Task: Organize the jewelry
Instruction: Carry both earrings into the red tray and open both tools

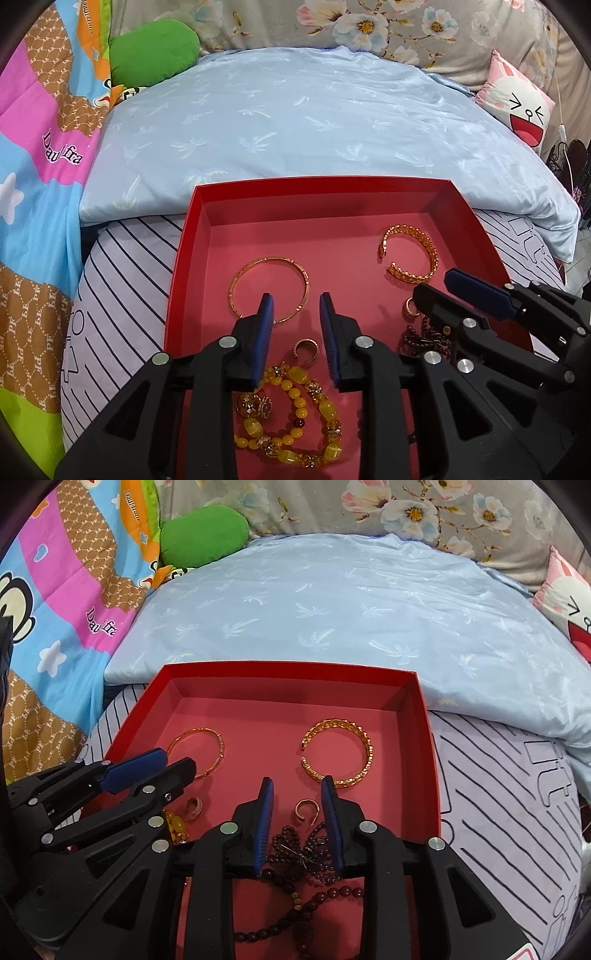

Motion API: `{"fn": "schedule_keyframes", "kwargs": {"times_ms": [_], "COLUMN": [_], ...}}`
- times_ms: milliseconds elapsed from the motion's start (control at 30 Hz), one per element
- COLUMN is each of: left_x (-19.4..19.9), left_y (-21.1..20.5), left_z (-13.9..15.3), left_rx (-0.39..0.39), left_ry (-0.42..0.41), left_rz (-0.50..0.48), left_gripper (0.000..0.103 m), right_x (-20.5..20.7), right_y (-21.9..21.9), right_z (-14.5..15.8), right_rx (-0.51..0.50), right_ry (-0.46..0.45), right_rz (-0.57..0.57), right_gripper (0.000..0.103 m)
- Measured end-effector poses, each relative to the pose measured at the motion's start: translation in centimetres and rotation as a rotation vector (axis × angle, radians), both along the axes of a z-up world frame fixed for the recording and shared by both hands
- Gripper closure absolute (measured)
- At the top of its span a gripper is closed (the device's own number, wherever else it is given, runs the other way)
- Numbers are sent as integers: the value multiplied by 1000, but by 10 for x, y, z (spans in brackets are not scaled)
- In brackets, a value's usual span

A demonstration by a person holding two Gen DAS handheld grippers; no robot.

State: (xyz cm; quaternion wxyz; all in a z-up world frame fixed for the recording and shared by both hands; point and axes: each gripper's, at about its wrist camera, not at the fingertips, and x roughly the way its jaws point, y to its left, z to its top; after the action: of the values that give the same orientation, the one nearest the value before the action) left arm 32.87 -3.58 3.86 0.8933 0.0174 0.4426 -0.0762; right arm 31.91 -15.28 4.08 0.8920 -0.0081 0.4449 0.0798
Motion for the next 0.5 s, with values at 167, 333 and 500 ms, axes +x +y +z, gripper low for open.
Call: {"fn": "schedule_keyframes", "kwargs": {"times_ms": [167, 333, 500], "left_x": [-8, -22, -37], "left_y": [1, 3, 8], "left_z": [7, 19, 33], "left_rx": [2, 27, 38], "left_ry": [-12, -20, -27], "left_rz": [10, 25, 50], "left_gripper": [71, 60, 47], "right_x": [-8, -21, -38], "right_y": [-4, -9, -13], "right_z": [8, 16, 30], "right_rx": [5, 35, 49], "right_ry": [-6, 10, 2], "right_rz": [-11, -28, -40], "right_gripper": [75, 74, 67]}}
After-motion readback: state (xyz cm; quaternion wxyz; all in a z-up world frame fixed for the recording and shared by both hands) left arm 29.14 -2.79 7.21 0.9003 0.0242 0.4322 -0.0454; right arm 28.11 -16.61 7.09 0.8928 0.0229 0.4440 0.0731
